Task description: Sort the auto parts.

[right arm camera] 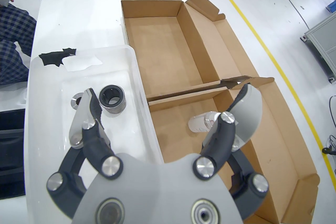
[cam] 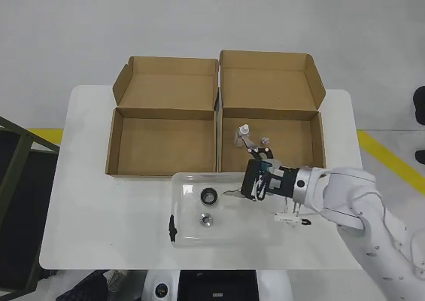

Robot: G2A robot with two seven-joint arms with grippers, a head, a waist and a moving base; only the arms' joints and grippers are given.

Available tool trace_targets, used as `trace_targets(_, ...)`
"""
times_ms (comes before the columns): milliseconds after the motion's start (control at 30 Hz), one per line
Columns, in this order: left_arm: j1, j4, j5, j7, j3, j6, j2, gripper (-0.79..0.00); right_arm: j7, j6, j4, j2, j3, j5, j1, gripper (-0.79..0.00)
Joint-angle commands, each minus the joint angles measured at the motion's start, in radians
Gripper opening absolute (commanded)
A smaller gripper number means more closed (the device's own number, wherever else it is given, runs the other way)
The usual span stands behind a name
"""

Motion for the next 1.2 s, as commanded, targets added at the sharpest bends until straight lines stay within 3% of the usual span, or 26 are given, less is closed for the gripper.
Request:
trace_targets(0,0.0,0.0,0.0,0.0,0.0,0.0,0.0,0.0,-0.004,0.006,0.001,-0.003,-0.022,-0.004,0.001,0.0)
trace_targets(733,0.0,0.0,0.0,0.0,0.0,0.0,0.0,0.0,-0.05,0.023,0.118,-0.045,-0.259,-0.162,0.067,0.0)
trace_targets(800,0.0,0.0,0.0,0.0,0.0,0.0,0.0,0.0,-0.057,0.025,0.13,-0.048,-0.268,-0.173,0.071,-0.037)
trace_targets(900,0.0,0.0,0.0,0.0,0.0,0.0,0.0,0.0,-0.061,0.022,0.144,-0.051,-0.28,-0.189,0.076,-0.172)
trace_targets(1167,0.0,0.0,0.0,0.0,0.0,0.0,0.0,0.0,-0.07,0.022,0.191,-0.06,-0.308,-0.22,0.085,-0.28)
